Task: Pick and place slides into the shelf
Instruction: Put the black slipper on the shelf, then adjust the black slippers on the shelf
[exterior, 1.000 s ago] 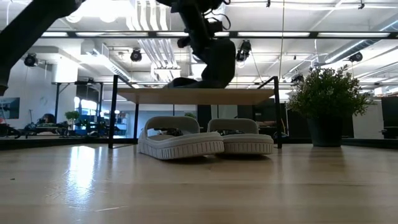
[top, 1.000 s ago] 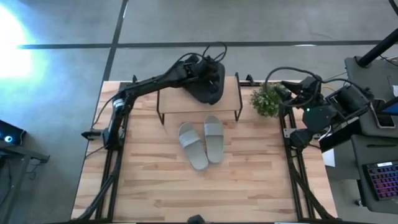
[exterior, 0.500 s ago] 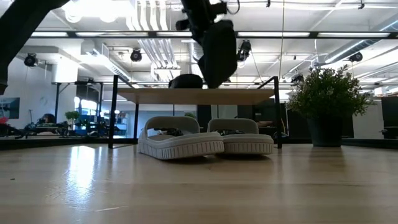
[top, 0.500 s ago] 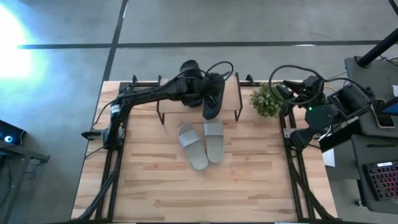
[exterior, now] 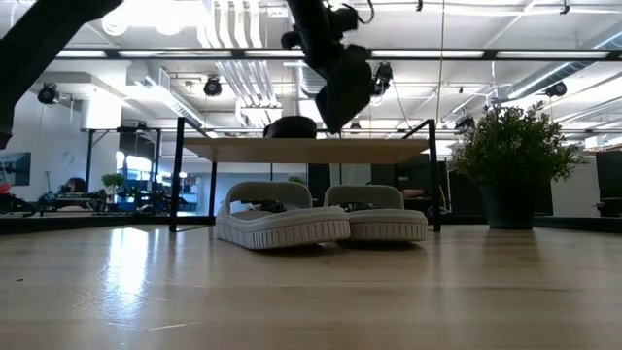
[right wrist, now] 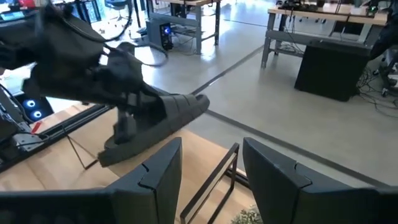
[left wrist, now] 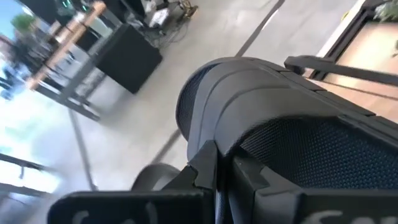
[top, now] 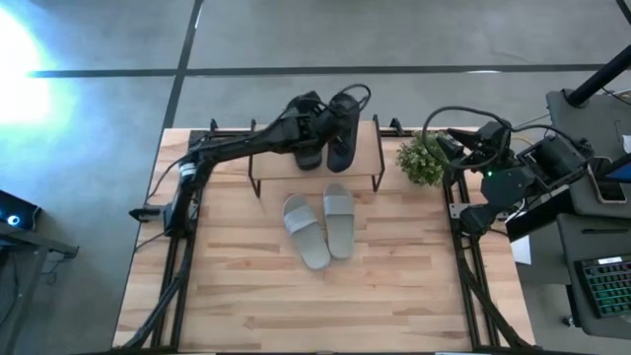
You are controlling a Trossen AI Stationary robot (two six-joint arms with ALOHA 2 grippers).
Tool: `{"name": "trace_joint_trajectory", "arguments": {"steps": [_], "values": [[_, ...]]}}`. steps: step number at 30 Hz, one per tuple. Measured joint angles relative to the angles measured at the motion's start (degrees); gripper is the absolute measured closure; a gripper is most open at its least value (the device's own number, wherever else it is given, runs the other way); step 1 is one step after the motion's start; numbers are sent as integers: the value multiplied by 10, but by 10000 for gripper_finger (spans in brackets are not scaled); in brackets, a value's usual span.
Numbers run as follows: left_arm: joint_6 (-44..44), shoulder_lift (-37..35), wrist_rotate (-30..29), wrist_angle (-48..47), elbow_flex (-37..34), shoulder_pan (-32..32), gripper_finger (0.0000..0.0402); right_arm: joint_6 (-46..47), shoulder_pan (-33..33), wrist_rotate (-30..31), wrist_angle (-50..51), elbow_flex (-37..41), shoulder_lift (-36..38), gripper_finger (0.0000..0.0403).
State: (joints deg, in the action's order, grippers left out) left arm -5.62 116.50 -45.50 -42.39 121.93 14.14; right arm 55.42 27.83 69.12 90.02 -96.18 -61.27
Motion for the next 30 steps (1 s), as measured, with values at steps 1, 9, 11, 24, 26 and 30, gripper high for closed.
{"name": "trace_joint_trajectory", "arguments": {"steps": [1, 9, 11, 24, 26, 30], "values": [[-14, 9, -10, 4, 0, 0, 401, -2, 0, 0, 0, 0, 0, 242], [-101, 54, -28, 12, 0, -2, 369, 13, 0, 14, 0, 0, 1, 242], [-101, 57, -30, 0, 0, -3, 356, 18, 0, 15, 0, 0, 1, 242], [-97, 26, -26, -66, 6, -25, 281, 16, -14, 25, 0, 0, 1, 241], [-95, 11, -23, -85, 9, -43, 276, 20, -20, 25, 0, 0, 1, 241], [-9, -52, -29, -107, 8, -72, 275, 44, -44, -1, 0, 2, 1, 246]]}}
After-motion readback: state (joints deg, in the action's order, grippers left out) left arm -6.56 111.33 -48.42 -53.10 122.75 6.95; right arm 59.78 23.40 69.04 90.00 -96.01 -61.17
